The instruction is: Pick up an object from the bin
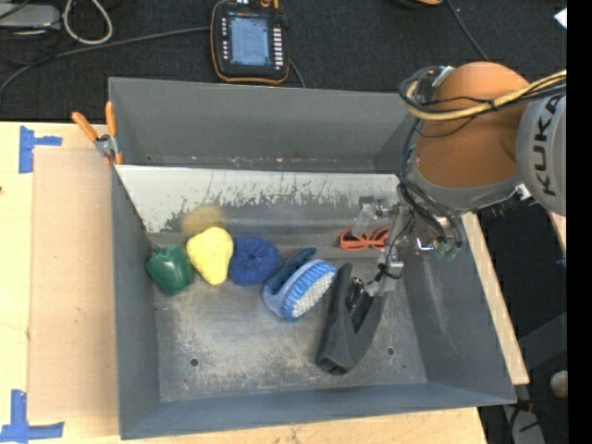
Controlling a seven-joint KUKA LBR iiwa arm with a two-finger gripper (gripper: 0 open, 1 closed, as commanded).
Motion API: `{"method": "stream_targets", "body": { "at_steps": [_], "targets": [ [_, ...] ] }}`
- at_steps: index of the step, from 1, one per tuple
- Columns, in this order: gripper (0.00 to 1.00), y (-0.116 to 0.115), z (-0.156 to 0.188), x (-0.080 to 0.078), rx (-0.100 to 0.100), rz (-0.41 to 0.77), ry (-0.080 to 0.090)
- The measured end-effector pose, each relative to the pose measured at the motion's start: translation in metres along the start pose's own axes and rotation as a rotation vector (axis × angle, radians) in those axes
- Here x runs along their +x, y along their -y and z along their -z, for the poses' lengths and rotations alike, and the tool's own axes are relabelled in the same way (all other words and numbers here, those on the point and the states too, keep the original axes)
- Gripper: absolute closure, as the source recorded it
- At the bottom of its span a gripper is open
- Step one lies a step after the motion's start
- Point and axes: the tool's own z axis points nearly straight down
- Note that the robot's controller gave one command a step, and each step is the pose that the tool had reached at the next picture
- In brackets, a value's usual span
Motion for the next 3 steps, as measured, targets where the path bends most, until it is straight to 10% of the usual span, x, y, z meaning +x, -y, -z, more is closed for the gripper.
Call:
{"method": "stream_targets", "body": {
  "at_steps": [1,2,3],
  "targets": [
    [0.0,0.0,0.004,-0.001,0.0,0.001,0.007],
    [0.0,-0.04,-0.094,-0.011,0.0,0.283,0.008],
    [0.0,-0.081,-0.07,-0.003,0.002,0.441,0.015]
  ]
}}
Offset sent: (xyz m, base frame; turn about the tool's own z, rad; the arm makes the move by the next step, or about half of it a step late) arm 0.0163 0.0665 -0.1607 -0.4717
